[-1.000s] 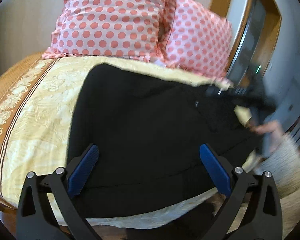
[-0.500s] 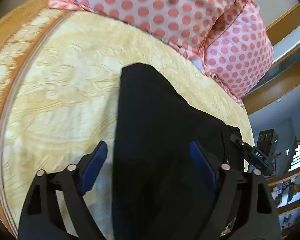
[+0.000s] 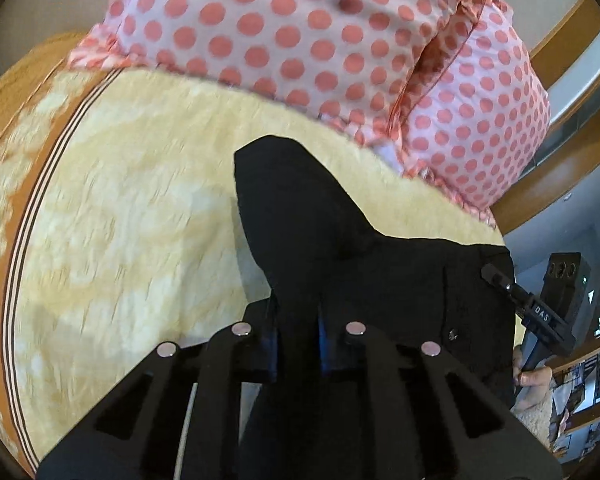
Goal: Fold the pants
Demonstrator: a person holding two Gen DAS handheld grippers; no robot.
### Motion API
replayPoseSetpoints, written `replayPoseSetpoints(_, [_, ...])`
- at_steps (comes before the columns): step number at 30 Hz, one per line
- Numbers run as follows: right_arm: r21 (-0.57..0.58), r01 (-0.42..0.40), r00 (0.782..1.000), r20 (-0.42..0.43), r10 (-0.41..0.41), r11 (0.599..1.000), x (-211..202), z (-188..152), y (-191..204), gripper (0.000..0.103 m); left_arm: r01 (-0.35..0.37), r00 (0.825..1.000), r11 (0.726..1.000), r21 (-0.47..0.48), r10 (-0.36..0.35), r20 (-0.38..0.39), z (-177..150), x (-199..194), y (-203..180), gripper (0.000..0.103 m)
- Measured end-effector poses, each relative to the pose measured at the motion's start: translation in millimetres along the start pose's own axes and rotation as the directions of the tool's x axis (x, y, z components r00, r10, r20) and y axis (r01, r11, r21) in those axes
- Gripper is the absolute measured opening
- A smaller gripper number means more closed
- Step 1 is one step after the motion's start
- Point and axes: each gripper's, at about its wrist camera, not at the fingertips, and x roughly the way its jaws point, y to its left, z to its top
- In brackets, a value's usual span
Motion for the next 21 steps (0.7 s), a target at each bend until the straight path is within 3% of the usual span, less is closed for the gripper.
replayPoseSetpoints(6, [-0.022,0.069,0.991,0.12,-0.066,0.997,6,55,-13,0.012,-0.044,0.996,0.999,0.021,0.042,0.082,52,29,-27,0.014])
replayPoseSetpoints(8, [0.006,0.093,0.99,0.101,-0.093,0.996,22,64,-27,0.012,-0.061,0.996,0.998,0.007,0.06,0.072,63,47,-26,0.014])
replayPoseSetpoints(10, [0.059,0.148,0.989,0.002,-0.148,0.987,52,63,-51,0.012,-0.088,0.996,0.996,-0.017,0.089,0.025,70,71,-19,0.016])
replayPoseSetpoints(13, [0.116,0.183,0.981,-0.081,-0.175,0.976,72,55,-71,0.016,-0.154,0.988,0.988,-0.034,0.153,-0.025,68,97,-8,0.035])
replayPoseSetpoints(15, [0.135,0.214,0.976,-0.072,-0.205,0.968,63,56,-75,0.031,-0.144,0.99,0.988,-0.049,0.143,-0.018,66,93,-4,0.039])
replayPoseSetpoints(17, [0.12,0.277,0.961,-0.03,-0.276,0.953,40,54,-70,0.046,-0.159,0.987,0.986,-0.044,0.16,0.019,62,77,-6,0.043])
replayPoseSetpoints(18, [0.104,0.276,0.961,0.002,-0.278,0.955,28,51,-68,0.047,-0.171,0.984,0.985,-0.03,0.172,0.044,57,67,-8,0.046])
replayPoseSetpoints(20, [0.027,0.233,0.97,0.061,-0.234,0.972,1,36,-47,0.049,-0.172,0.98,0.985,0.021,0.169,0.108,42,43,-19,0.064])
replayPoseSetpoints(21, [-0.004,0.201,0.977,0.071,-0.2,0.98,-8,25,-35,0.05,-0.159,0.98,0.986,0.049,0.152,0.13,31,31,-25,0.067])
